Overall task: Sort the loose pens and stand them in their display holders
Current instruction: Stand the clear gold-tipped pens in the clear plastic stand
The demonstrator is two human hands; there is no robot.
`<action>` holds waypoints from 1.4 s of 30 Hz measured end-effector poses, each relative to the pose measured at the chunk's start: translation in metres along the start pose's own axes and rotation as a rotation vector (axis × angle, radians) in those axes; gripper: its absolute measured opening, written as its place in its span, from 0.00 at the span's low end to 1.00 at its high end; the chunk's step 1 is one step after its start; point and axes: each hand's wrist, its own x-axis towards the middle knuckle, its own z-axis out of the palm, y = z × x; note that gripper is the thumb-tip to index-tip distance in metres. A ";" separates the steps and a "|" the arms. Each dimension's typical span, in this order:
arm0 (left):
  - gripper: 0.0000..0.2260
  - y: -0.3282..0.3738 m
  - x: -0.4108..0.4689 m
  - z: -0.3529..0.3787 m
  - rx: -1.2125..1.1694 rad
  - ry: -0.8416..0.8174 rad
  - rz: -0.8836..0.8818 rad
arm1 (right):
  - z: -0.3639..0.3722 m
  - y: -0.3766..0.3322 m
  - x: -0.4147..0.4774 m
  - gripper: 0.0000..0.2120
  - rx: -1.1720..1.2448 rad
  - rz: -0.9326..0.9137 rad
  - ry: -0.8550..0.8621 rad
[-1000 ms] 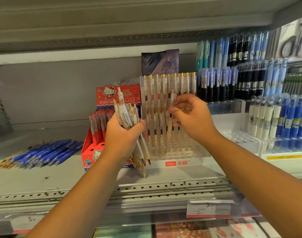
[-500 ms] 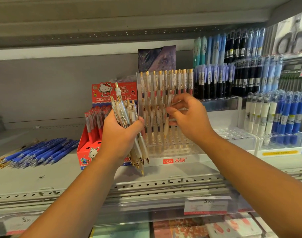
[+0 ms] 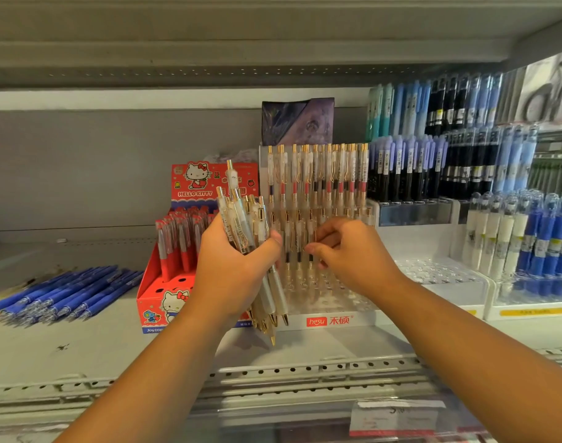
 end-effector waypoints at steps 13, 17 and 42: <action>0.07 0.008 0.020 0.021 0.017 -0.083 -0.002 | -0.012 -0.013 -0.014 0.07 0.300 -0.088 0.094; 0.09 0.008 0.024 0.023 0.011 -0.083 -0.004 | -0.019 -0.025 -0.021 0.10 0.619 -0.155 -0.082; 0.16 -0.001 0.018 0.019 0.046 -0.078 -0.009 | -0.030 -0.027 -0.013 0.19 0.412 -0.128 -0.279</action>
